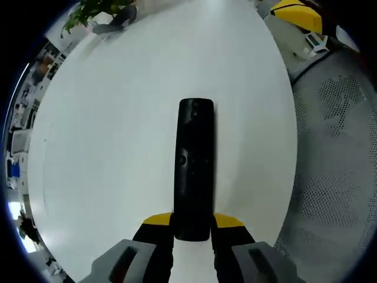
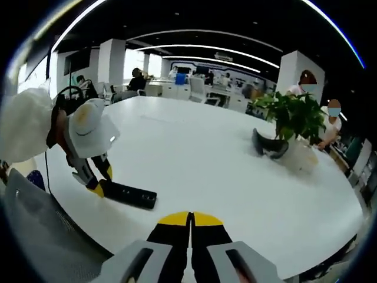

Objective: Press the specified remote control buttons in sequence, fully releasing each button before pressing the next.

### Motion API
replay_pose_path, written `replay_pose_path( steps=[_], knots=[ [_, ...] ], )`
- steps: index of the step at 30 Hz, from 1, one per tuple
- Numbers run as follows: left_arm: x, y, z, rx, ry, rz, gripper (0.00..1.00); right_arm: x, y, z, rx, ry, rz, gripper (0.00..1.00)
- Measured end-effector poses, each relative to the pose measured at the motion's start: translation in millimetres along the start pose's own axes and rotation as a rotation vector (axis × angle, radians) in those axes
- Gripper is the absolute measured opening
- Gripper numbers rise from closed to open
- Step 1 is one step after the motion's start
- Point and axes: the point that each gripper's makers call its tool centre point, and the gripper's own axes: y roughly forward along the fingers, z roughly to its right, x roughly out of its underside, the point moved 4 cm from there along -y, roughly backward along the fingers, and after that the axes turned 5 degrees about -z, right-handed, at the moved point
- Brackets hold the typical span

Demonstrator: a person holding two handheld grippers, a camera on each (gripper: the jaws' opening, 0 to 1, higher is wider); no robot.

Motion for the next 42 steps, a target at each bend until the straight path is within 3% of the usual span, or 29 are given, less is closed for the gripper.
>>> replay_pose_path(
  steps=[12,19,23,26,32,34,37,42],
  knots=[
    [3.4,-2.2,23.1,-0.047,0.027,0.004,0.24,2.1,4.5,-19.1,-0.122,-0.025,-0.04,0.0],
    [7.1,-2.6,37.7,0.014,-0.035,0.088,0.24,3.8,9.0,-25.0,-0.179,-0.075,-0.077,0.0],
    [8.8,-2.9,45.6,0.007,-0.045,0.116,0.24,-8.3,12.5,-32.4,-0.252,-0.069,-0.056,0.0],
    [9.3,-3.0,54.1,0.003,-0.052,0.137,0.24,-11.0,19.7,-41.5,-0.344,0.0,-0.137,0.0],
    [10.3,-3.2,59.6,-0.005,-0.096,0.191,0.24,11.5,36.3,-55.5,-0.453,-0.044,-0.359,0.0],
    [11.1,-3.1,62.2,-0.005,-0.108,0.226,0.24,16.2,42.6,-59.5,-0.466,-0.073,-0.377,0.0],
    [12.4,-3.5,65.4,-0.005,-0.129,0.257,0.24,17.8,47.9,-64.1,-0.477,-0.048,-0.394,0.0],
    [11.9,-3.7,71.8,-0.009,-0.131,0.285,0.24,27.2,54.1,-64.0,-0.493,0.047,-0.44,0.0]
  ],
)
